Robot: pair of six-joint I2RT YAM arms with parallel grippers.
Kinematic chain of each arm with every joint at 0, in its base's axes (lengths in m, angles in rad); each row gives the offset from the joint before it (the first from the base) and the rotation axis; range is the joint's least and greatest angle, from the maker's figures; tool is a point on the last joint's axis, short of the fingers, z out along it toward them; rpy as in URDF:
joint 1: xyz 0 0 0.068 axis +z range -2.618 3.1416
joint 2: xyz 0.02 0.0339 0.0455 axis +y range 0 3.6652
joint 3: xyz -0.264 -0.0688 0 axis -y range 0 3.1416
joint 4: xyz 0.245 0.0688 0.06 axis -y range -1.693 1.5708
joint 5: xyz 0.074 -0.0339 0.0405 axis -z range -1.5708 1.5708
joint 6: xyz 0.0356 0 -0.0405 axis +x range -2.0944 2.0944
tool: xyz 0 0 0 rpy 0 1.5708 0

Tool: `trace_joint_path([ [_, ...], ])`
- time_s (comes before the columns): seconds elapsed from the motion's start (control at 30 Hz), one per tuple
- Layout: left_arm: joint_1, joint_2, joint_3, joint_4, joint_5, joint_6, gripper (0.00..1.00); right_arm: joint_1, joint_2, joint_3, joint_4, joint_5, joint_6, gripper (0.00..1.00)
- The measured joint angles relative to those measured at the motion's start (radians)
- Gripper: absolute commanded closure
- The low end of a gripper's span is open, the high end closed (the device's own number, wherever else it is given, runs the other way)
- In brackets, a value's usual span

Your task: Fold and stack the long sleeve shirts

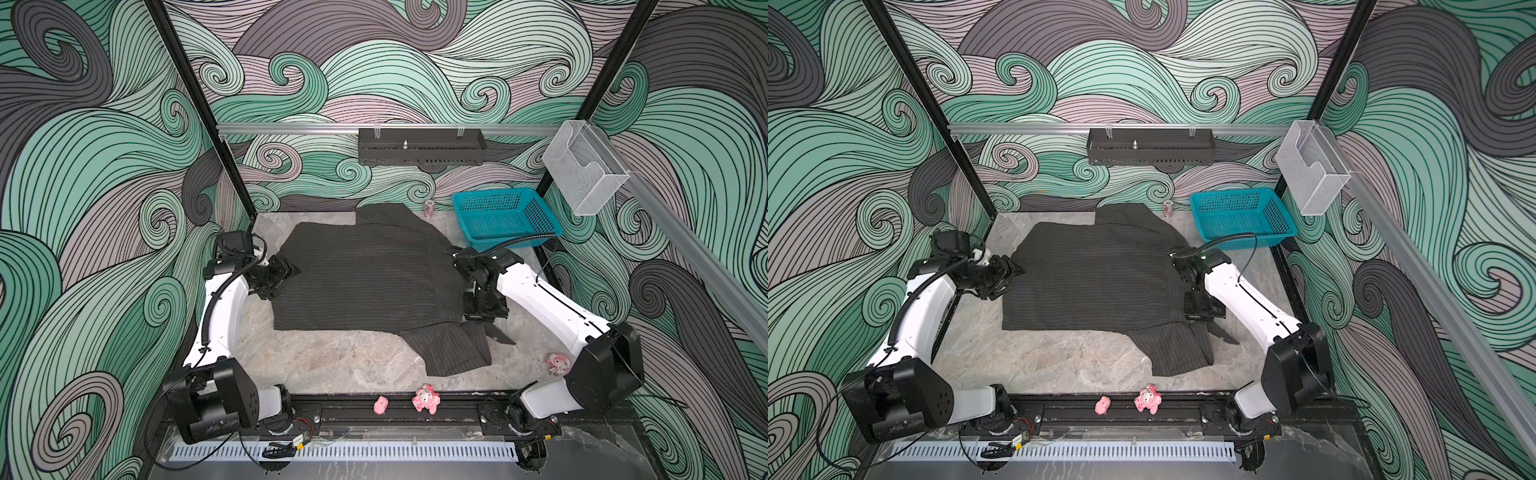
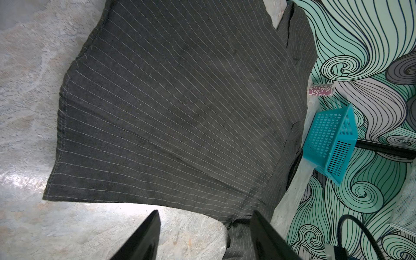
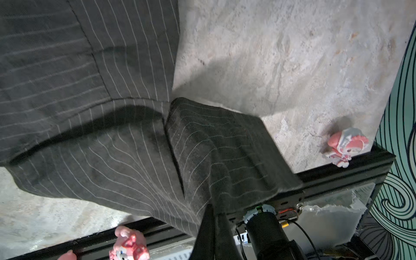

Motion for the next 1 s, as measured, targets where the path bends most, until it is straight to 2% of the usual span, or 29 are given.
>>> trace_joint_path([
  [0.1, 0.004, 0.0, -0.008, 0.005, 0.004, 0.001, 0.34, 0.047, -0.051, 0.033, -0.055, 0.011, 0.026, 1.0],
  [0.3, 0.008, 0.009, -0.017, 0.01, 0.015, 0.001, 0.34, 0.172, -0.045, 0.253, -0.12, 0.036, 0.078, 1.0],
  [0.53, 0.012, 0.008, -0.017, 0.011, 0.019, 0.001, 0.34, 0.289, 0.139, 0.403, -0.068, -0.002, 0.102, 1.0],
  [0.73, 0.029, 0.008, -0.017, 0.01, 0.022, 0.004, 0.34, 0.401, 0.326, 0.425, 0.043, -0.098, 0.109, 0.99],
  [0.87, 0.045, 0.008, -0.017, 0.009, 0.022, 0.011, 0.34, 0.466, 0.385, 0.424, 0.097, -0.147, 0.114, 0.98],
  [0.9, 0.048, 0.008, -0.017, 0.009, 0.022, 0.012, 0.34, 0.481, 0.388, 0.422, 0.108, -0.158, 0.115, 0.96],
  [1.0, 0.049, 0.006, -0.019, 0.009, 0.022, 0.014, 0.34, 0.523, 0.387, 0.416, 0.135, -0.191, 0.12, 0.71],
])
